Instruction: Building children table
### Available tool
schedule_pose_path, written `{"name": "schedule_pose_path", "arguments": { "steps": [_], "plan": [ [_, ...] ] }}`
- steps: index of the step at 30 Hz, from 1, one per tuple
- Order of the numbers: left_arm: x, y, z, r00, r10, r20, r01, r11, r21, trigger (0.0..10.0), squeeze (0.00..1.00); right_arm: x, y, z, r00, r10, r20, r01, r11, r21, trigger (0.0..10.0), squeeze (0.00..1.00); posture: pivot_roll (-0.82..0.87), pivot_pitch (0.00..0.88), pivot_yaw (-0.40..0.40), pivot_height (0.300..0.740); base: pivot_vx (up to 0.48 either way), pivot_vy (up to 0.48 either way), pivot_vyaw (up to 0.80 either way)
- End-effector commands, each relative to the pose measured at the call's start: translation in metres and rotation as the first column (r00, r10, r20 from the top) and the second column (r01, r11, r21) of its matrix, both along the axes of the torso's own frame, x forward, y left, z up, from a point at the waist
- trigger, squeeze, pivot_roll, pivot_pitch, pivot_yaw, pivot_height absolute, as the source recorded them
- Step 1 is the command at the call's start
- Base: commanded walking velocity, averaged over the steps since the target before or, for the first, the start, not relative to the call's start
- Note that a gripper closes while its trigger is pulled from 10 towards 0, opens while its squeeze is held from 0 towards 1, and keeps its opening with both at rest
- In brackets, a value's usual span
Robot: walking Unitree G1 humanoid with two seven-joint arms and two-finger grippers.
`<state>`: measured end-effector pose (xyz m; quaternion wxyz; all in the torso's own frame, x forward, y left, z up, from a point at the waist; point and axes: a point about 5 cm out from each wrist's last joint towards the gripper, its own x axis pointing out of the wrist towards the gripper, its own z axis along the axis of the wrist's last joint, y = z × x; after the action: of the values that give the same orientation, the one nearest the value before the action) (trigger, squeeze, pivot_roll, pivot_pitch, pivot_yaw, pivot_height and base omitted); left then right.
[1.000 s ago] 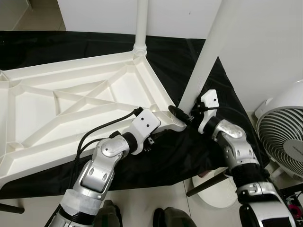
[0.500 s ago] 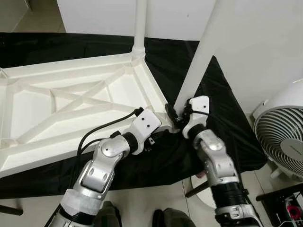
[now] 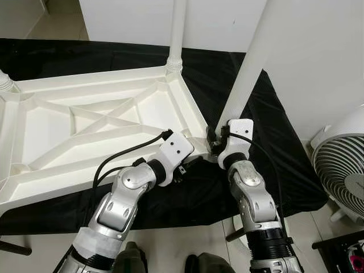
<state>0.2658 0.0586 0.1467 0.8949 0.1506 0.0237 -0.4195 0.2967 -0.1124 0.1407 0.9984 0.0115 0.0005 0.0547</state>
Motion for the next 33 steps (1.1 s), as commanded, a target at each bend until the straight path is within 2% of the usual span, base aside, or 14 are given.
{"name": "schedule_pose_path", "arguments": {
  "steps": [1,5,10,11,12,13,14,17,22,23,25,26,27,33],
  "plan": [
    [0.001,-0.002,0.0,1.0,0.011,0.014,-0.011,1.0,-0.005,10.0,0.0,0.0,-0.015,-0.008,0.994,-0.099,-0.051,0.1,0.995,0.01,10.0,0.0,0.0,0.005,-0.064,0.74,0.0,0.0,0.0],
    [-0.001,-0.001,0.0,1.0,0.011,0.013,-0.011,1.0,-0.006,10.0,0.0,0.0,-0.017,-0.008,0.989,-0.126,-0.082,0.134,0.985,0.11,10.0,0.0,0.01,0.003,-0.068,0.74,0.0,0.0,0.0],
    [-0.002,-0.001,-0.001,1.0,0.011,0.012,-0.011,1.0,-0.006,10.0,0.0,-0.002,-0.019,-0.006,0.986,-0.152,-0.063,0.156,0.985,0.072,10.0,0.0,0.01,0.004,-0.07,0.74,0.0,0.0,0.0],
    [-0.002,-0.001,-0.001,1.0,0.01,0.011,-0.01,1.0,-0.005,10.0,0.0,-0.003,-0.019,-0.006,0.986,-0.156,-0.061,0.161,0.982,0.094,10.0,0.1,0.01,0.005,-0.07,0.74,0.0,0.0,0.0],
    [-0.002,-0.001,-0.001,1.0,0.01,0.011,-0.01,1.0,-0.005,10.0,0.0,-0.004,-0.018,-0.005,0.985,-0.161,-0.059,0.167,0.981,0.102,10.0,0.61,0.01,0.006,-0.069,0.74,0.0,0.0,0.0],
    [-0.003,-0.001,-0.001,1.0,0.009,0.01,-0.009,1.0,-0.006,10.0,0.0,-0.005,-0.018,-0.005,0.986,-0.158,-0.06,0.163,0.981,0.101,10.0,0.77,0.01,0.005,-0.069,0.74,0.0,0.0,0.0],
    [-0.003,-0.001,-0.001,1.0,0.009,0.009,-0.009,1.0,-0.007,10.0,0.0,-0.005,-0.018,-0.005,0.987,-0.149,-0.061,0.155,0.982,0.108,10.0,0.99,0.01,0.005,-0.067,0.74,0.0,0.0,0.0],
    [-0.003,0.0,-0.001,1.0,0.008,0.008,-0.008,1.0,-0.007,10.0,0.0,-0.006,-0.016,-0.005,0.99,-0.127,-0.061,0.134,0.984,0.121,10.0,1.0,0.0,0.005,-0.065,0.74,0.0,0.0,0.0],
    [-0.004,0.0,-0.001,1.0,0.002,0.007,-0.002,1.0,-0.007,10.0,0.0,-0.006,-0.012,-0.003,0.994,-0.1,-0.04,0.103,0.99,0.097,10.0,1.0,0.0,0.004,-0.065,0.74,0.0,0.0,0.0],
    [-0.004,-0.001,-0.001,1.0,0.0,0.007,0.0,1.0,-0.005,10.0,0.0,-0.007,-0.01,-0.002,0.997,-0.069,-0.029,0.072,0.994,0.087,10.0,0.2,0.0,0.004,-0.064,0.74,0.0,0.0,0.0],
    [-0.004,-0.001,-0.001,1.0,-0.001,0.007,0.001,1.0,-0.004,10.0,0.0,-0.008,-0.008,-0.001,0.999,-0.048,-0.021,0.049,0.996,0.08,10.0,0.2,0.0,0.004,-0.064,0.74,0.0,0.0,0.0],
    [-0.005,-0.001,-0.001,1.0,-0.006,0.007,0.006,1.0,-0.004,10.0,0.0,-0.008,-0.002,-0.003,0.997,0.067,-0.031,-0.064,0.995,0.082,10.0,0.0,0.0,0.005,-0.063,0.74,0.0,0.0,0.0],
    [-0.005,-0.001,-0.001,1.0,-0.006,0.007,0.006,1.0,-0.004,10.0,0.0,-0.008,-0.002,-0.003,0.997,0.067,-0.031,-0.064,0.995,0.082,10.0,0.0,0.0,0.005,-0.063,0.74,0.0,0.0,0.0],
    [-0.007,-0.001,-0.001,1.0,-0.008,0.003,0.008,1.0,-0.005,10.0,0.0,-0.006,-0.008,-0.006,0.964,0.265,-0.024,-0.265,0.964,-0.018,10.0,0.0,0.0,0.022,-0.063,0.74,0.0,0.0,0.0]
  ]
}}
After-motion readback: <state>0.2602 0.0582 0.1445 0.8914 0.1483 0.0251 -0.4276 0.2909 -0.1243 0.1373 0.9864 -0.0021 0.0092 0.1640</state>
